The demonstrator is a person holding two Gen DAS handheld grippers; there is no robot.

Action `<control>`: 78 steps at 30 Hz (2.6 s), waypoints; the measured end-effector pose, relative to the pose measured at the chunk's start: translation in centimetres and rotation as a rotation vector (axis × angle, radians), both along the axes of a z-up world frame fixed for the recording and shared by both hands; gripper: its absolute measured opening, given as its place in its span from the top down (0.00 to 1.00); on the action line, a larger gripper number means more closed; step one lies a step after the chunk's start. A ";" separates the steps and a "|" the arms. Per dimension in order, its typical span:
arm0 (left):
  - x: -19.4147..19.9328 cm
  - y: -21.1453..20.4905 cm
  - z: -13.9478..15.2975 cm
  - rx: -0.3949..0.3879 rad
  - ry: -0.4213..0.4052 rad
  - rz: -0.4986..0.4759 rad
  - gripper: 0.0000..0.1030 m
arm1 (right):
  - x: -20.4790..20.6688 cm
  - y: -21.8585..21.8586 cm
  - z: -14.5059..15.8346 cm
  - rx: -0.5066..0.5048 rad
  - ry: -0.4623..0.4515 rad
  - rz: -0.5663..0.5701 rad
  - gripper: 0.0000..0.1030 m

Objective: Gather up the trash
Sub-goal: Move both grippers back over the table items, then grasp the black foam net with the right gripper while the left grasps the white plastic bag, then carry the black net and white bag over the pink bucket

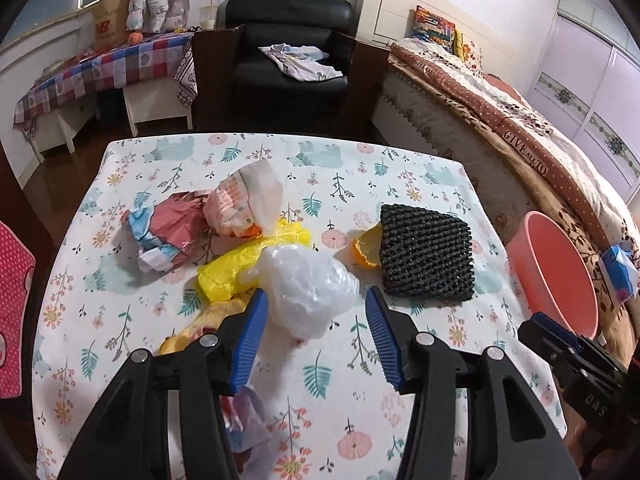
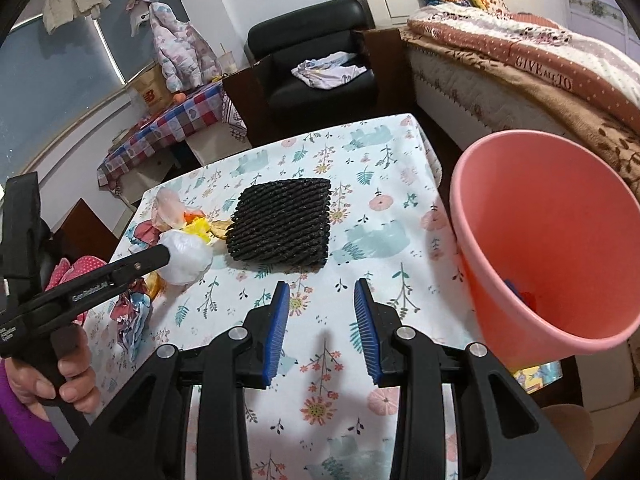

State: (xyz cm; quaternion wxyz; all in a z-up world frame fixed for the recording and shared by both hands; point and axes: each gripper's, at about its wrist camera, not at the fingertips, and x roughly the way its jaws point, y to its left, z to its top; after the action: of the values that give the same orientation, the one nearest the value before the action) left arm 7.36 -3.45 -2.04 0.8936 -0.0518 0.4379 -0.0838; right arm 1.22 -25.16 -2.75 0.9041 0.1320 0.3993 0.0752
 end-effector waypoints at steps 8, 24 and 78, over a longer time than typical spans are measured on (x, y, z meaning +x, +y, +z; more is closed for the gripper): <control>1.4 -0.3 -1.4 0.012 0.028 0.012 0.68 | 2.1 0.9 0.0 0.002 -0.002 0.033 0.56; -0.3 0.8 0.7 -0.039 -0.030 -0.018 0.79 | 7.4 2.3 -2.0 -0.013 0.066 0.031 0.56; -3.6 -12.0 5.7 0.048 -0.145 -0.205 0.79 | -4.0 -8.1 4.1 -0.025 -0.134 -0.233 0.89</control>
State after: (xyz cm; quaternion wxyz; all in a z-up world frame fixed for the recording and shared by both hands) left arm 3.77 -15.47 3.67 0.9107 0.0208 0.3769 -0.1681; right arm -2.78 -33.26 1.39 0.9330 0.1609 0.3208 -0.0265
